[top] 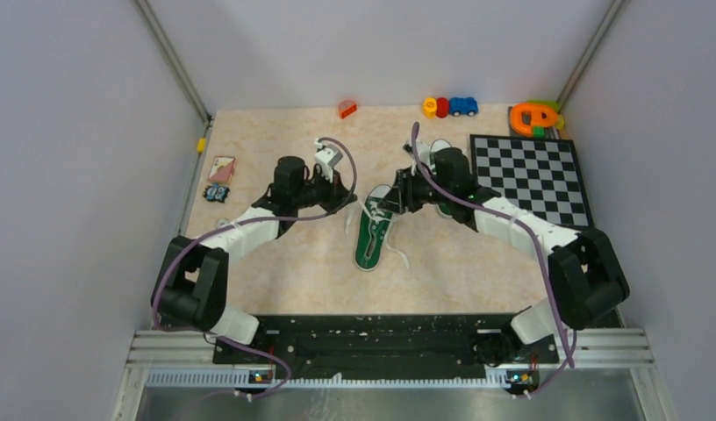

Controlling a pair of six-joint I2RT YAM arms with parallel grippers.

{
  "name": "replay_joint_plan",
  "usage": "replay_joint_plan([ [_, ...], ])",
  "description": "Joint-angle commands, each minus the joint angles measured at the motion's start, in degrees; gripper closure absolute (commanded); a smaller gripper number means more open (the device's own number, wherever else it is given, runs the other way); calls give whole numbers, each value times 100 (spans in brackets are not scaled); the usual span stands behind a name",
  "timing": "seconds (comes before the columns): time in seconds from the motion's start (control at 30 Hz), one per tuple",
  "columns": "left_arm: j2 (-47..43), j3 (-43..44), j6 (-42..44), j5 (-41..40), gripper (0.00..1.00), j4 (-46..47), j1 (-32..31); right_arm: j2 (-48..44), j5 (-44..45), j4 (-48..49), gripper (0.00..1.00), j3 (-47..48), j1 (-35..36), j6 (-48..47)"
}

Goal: Tie the shoes
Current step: Wrap the shoelace around the shoelace.

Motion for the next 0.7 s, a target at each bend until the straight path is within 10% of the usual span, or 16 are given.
replay_joint_plan([
  [0.0,-65,-53,-782,251,100,840,12,150,13,1019,55,165,128,-350],
  [0.37,176,-3,-2298,499,100,1336,12,431,814,1559,38,54,537,-961],
  [0.67,206,-15,-2474,494,100,1243,14,817,1172,1768,47,241,767,-959],
])
